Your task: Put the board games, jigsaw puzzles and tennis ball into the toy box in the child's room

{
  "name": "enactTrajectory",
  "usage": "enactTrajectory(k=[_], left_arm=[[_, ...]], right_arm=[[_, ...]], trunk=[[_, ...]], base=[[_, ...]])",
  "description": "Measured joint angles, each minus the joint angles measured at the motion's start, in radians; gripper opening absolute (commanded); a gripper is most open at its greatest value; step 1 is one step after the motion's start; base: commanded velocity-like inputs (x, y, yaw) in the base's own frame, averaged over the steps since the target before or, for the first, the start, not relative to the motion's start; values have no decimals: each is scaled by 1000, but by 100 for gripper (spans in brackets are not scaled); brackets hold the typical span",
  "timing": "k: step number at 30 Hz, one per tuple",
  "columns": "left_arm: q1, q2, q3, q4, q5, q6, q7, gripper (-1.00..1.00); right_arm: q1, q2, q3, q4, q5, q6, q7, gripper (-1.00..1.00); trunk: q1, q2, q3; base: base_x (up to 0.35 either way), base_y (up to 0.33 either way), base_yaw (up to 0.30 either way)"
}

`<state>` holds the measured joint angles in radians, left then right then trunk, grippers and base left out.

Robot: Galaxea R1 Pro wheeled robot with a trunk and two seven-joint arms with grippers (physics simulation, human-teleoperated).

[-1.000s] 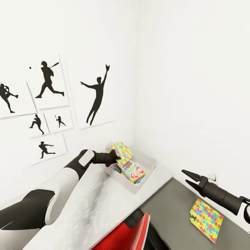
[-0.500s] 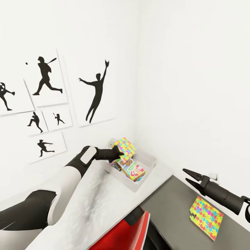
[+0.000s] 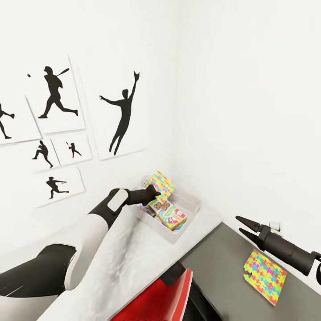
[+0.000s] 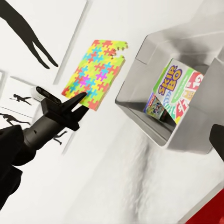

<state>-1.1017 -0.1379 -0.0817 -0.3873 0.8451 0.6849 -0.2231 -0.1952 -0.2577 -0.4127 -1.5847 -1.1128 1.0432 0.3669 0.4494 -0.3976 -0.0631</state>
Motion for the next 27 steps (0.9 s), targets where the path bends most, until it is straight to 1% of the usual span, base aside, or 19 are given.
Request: enactTrajectory(k=[6,23,27], left_arm=[[0,-11,-2,8,-8,-15,0,-100],[0,-4,-1,-5,-3,-2,-9,-100],[0,-4,-2,-6,-4,3,-4,-100]], right_arm=[[0,0,0,0,0,0,0,100],[-1,-1,0,0,0,0,3,100],[-1,-1,1,0,0,0,29,100]], trunk=[[0,0,-10],[0,0,-38],[0,0,-44]], base=[[0,0,0],[0,0,0],[0,0,0]])
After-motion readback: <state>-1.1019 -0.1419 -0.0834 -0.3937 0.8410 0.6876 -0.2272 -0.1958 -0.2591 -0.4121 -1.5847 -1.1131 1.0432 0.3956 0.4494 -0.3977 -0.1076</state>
